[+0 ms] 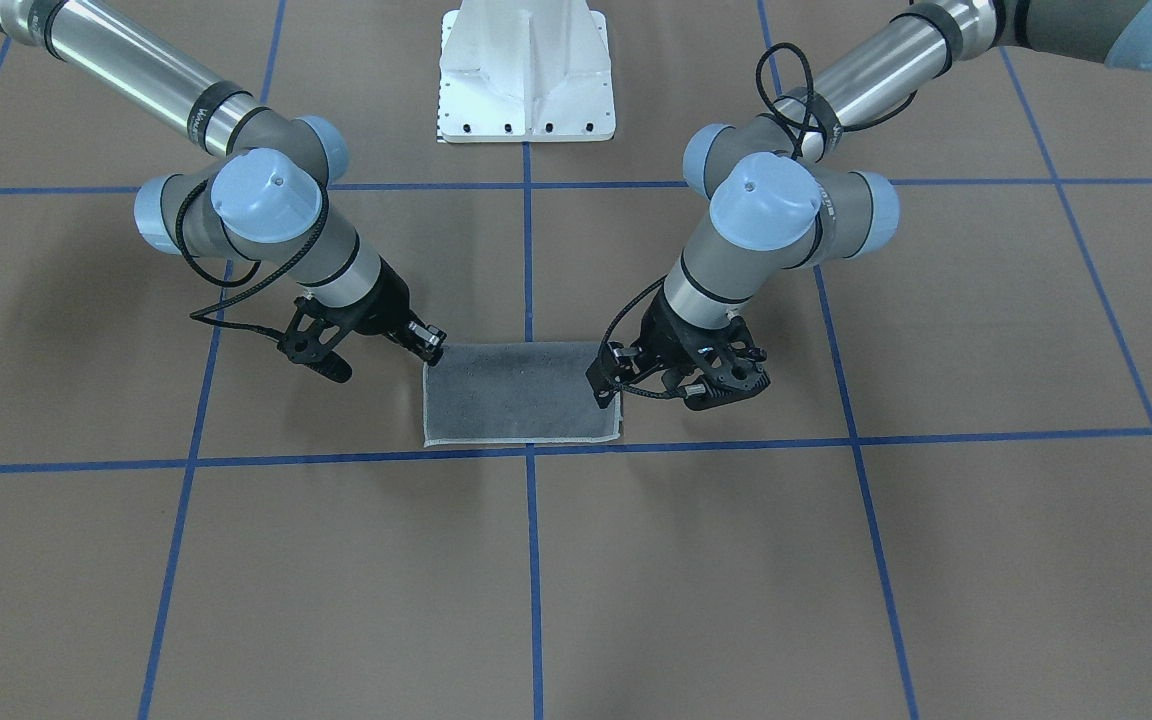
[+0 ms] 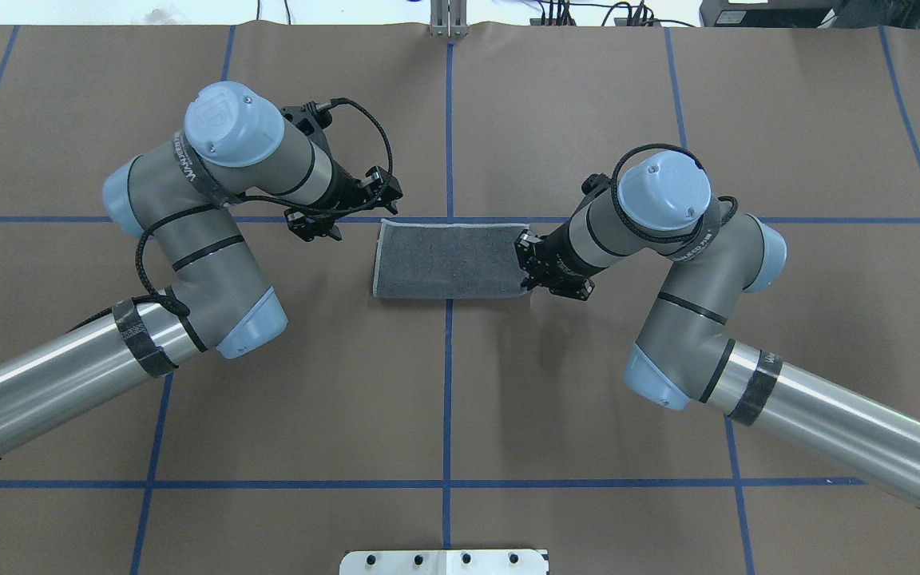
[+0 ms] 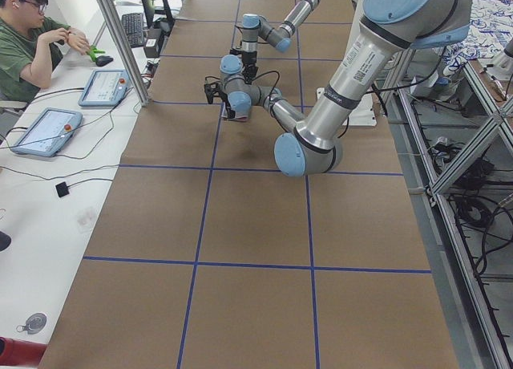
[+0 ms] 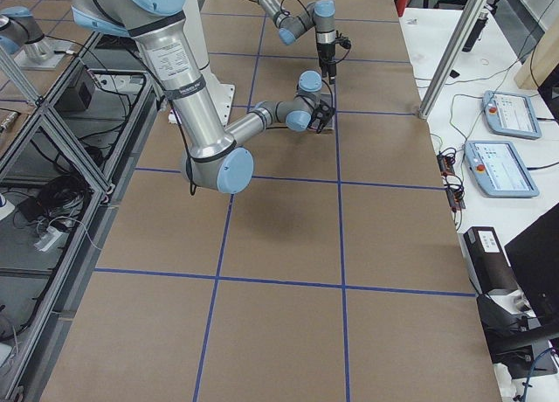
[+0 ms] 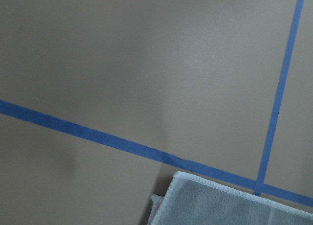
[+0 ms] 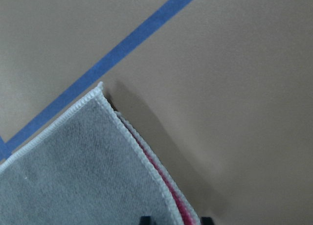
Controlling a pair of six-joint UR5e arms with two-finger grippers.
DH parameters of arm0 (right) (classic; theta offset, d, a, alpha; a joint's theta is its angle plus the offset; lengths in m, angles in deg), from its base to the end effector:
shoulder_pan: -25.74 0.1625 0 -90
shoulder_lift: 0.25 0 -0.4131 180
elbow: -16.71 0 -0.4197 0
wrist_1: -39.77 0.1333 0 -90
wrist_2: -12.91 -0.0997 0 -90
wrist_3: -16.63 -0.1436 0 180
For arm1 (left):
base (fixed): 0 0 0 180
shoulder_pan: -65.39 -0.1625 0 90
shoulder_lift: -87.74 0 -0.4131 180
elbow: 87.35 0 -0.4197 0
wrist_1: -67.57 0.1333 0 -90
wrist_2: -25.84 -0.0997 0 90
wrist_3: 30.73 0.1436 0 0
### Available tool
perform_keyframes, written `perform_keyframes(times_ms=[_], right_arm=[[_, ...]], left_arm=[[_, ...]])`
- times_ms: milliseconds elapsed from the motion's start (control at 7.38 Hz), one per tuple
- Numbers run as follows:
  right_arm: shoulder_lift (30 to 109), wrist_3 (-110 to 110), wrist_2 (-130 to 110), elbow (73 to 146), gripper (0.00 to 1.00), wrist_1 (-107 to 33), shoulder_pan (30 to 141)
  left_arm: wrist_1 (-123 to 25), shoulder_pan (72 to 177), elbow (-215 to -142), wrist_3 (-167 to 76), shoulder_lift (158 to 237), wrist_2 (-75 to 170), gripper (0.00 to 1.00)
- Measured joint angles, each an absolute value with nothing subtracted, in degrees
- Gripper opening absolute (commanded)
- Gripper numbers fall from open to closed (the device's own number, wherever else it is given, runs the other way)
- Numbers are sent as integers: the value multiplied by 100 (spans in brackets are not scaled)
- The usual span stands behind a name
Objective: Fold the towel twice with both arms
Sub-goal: 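Lift and swing the towel end with the right gripper, rotating the strip upright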
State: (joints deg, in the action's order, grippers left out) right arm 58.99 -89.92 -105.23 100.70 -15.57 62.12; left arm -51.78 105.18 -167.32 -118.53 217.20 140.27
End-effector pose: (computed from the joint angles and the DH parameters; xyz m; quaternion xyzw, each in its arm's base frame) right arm -0.5667 -0.4989 0.3204 -0.1252 -0.5098 0.2676 0.8079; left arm 0.5609 -0.5634 0.2577 -0.0003 0.5138 -0.1761 0.8396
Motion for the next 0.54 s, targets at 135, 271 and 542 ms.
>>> perform_keyframes(times_ms=[135, 271, 542], right_arm=[[5903, -8984, -10674, 10083, 0, -1555, 6384], [5905, -8977, -10965, 10087, 0, -1565, 6672], [5959, -8973, -11548, 10113, 0, -1585, 7203]], left_arm=[[-5179, 10520, -16733, -11853, 21720, 14027, 100], [-5179, 10532, -16733, -11853, 21721, 14027, 100], [-5182, 10551, -16732, -11854, 21726, 14028, 100]])
